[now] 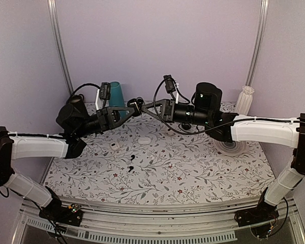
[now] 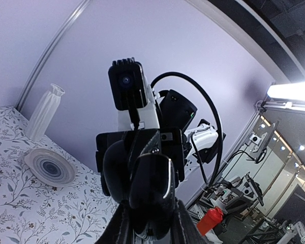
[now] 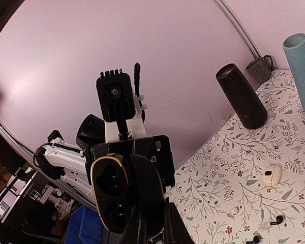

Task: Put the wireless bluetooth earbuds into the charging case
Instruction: Pass from the left arm to the right, then pass from the right arm to the left

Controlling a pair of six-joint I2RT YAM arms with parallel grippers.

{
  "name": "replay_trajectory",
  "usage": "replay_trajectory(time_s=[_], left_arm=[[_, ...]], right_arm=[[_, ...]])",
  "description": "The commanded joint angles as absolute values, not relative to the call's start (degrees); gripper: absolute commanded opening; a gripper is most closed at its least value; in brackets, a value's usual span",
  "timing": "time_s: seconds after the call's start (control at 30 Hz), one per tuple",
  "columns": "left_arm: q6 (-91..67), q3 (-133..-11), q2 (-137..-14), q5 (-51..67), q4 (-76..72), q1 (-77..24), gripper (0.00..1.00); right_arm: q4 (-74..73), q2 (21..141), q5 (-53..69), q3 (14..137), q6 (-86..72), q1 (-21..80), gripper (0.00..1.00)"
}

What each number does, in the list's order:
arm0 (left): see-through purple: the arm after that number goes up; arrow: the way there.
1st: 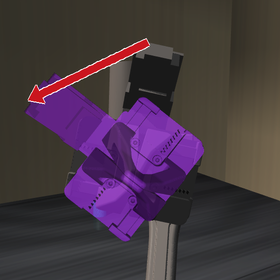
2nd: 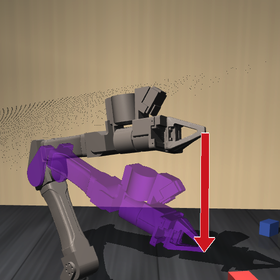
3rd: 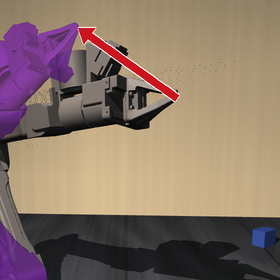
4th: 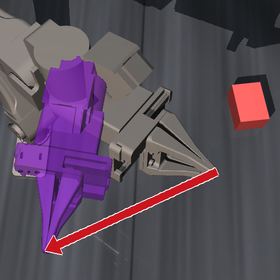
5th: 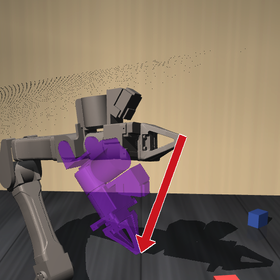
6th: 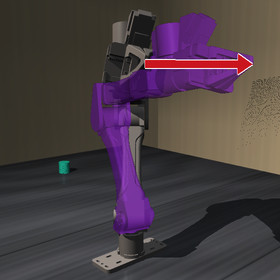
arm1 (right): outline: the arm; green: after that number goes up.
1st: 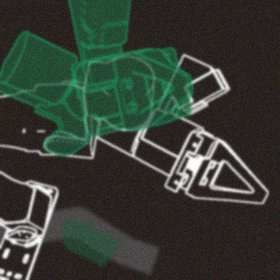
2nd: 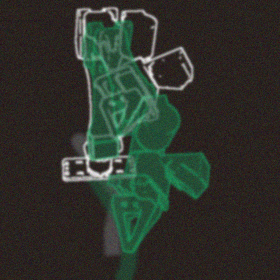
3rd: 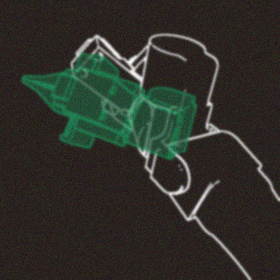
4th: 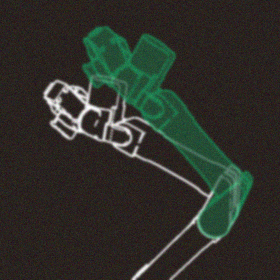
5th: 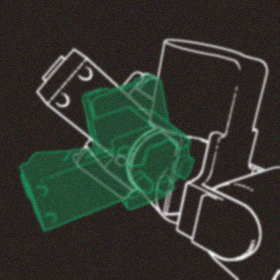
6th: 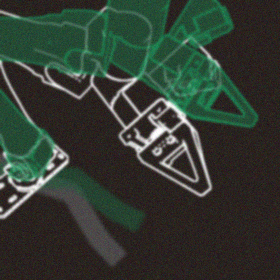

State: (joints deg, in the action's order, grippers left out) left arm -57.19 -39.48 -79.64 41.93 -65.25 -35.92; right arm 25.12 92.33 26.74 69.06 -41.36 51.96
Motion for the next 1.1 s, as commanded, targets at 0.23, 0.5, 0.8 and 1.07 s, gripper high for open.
replay_trajectory(time_s=[0.23, 0.5, 0.8, 1.07], left_arm=[[-45.04, -40.28, -75.73, 43.52, -53.19, -34.56, 0.55], [-17.97, -48.75, -69.56, 47.22, -19.40, -33.73, 0.61], [-1.76, -57.55, -70.70, 50.14, 3.54, -33.74, 0.60], [3.94, -60.03, -70.54, 54.65, 9.07, -34.77, 0.53]], right_arm=[[10.10, 89.30, 24.40, 75.93, -30.21, 52.43, 0.03], [-12.69, 90.67, 23.94, 86.02, -9.19, 52.42, 0.03], [-22.21, 89.68, 22.89, 89.06, 2.55, 53.50, 0.03], [-27.06, 89.78, 21.91, 91.58, 7.73, 55.02, 0.03]])
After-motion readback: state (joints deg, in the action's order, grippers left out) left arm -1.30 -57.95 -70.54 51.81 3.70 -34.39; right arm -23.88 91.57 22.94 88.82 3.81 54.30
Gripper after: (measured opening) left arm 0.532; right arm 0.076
